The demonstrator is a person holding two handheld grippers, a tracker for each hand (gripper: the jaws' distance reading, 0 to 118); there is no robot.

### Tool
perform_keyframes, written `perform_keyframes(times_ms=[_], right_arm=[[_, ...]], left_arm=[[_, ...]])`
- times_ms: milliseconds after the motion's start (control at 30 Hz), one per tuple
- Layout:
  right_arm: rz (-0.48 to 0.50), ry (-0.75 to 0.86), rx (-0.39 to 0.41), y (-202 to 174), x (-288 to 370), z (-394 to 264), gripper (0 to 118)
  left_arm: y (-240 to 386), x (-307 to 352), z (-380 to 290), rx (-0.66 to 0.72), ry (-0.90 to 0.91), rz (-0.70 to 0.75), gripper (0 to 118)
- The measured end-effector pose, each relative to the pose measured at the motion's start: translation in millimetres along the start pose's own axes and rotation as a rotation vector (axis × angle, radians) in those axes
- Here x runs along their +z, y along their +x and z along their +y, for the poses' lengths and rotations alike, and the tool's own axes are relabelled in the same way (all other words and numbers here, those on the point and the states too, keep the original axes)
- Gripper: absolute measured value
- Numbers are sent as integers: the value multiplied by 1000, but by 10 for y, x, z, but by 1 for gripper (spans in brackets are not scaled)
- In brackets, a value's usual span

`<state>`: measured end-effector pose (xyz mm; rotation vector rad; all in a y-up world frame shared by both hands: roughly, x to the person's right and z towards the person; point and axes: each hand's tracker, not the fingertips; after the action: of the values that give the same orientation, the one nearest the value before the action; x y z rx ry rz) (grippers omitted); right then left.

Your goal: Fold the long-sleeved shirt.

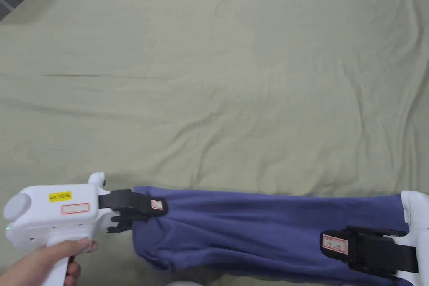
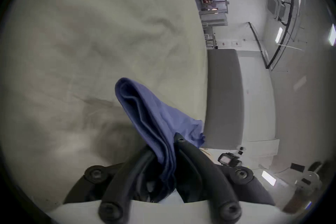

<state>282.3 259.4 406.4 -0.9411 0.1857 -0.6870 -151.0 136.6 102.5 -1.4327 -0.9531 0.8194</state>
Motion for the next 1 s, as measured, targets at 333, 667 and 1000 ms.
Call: perform_keyframes(times_ms=[333,667,1000], right_arm=[[-42,-18,-5,-145,-129,112,0],[-239,-33,68,-436,-343,152,0],[-209,-39,41,-379,-203,-7,0]], left_arm=[[-134,1337,404,16,206,24,0],[58,1803,405,65,336,271,0],[1365,83,-239,-2,256,-3,0]])
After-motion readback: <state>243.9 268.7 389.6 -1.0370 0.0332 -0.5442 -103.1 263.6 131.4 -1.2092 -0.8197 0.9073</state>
